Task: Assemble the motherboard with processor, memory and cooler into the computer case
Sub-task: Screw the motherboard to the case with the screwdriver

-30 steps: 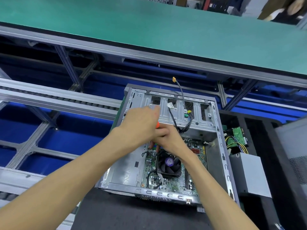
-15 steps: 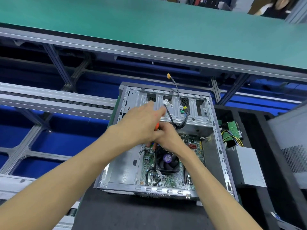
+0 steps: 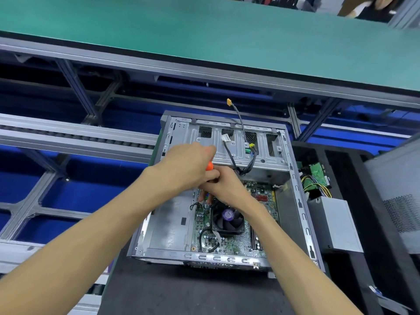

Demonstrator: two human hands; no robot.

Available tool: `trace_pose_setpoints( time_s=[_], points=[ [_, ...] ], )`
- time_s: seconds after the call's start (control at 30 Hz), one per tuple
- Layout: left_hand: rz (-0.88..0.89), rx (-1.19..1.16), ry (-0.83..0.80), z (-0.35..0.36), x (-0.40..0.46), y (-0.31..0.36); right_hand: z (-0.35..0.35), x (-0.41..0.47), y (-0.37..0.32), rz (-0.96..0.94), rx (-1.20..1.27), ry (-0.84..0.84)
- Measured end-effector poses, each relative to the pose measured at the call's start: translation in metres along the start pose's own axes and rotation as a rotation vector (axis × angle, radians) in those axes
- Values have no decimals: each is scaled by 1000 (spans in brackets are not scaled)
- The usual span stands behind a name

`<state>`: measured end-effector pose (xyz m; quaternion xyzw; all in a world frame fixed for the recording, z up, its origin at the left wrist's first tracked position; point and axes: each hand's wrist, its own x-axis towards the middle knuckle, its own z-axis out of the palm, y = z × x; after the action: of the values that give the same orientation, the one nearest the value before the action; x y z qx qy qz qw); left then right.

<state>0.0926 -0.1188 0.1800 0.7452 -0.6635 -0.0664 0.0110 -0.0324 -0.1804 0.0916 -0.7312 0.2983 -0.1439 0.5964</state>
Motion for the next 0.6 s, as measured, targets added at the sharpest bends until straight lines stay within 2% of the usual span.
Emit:
trace_pose_setpoints(
  time_s=[0.07, 0.13, 0.23, 0.37, 0.47, 0.6],
  points=[
    [8, 21, 57, -3, -1, 0, 0, -4, -2, -32, -16, 32],
    [-15, -57, 170, -7, -2, 4, -3, -10, -9, -63, -41, 135],
    [-27, -346, 274, -16, -6, 13, -16, -22, -28, -106, 23, 302],
    [121, -735, 347, -17, -5, 40, -45, -54, -45, -224, 145, 493],
    [208, -852, 322, -12, 0, 67, -75, -89, -49, -277, 289, 656],
    [302, -924, 196, 1, 3, 119, -120, -145, -39, -282, 491, 868]
  ],
)
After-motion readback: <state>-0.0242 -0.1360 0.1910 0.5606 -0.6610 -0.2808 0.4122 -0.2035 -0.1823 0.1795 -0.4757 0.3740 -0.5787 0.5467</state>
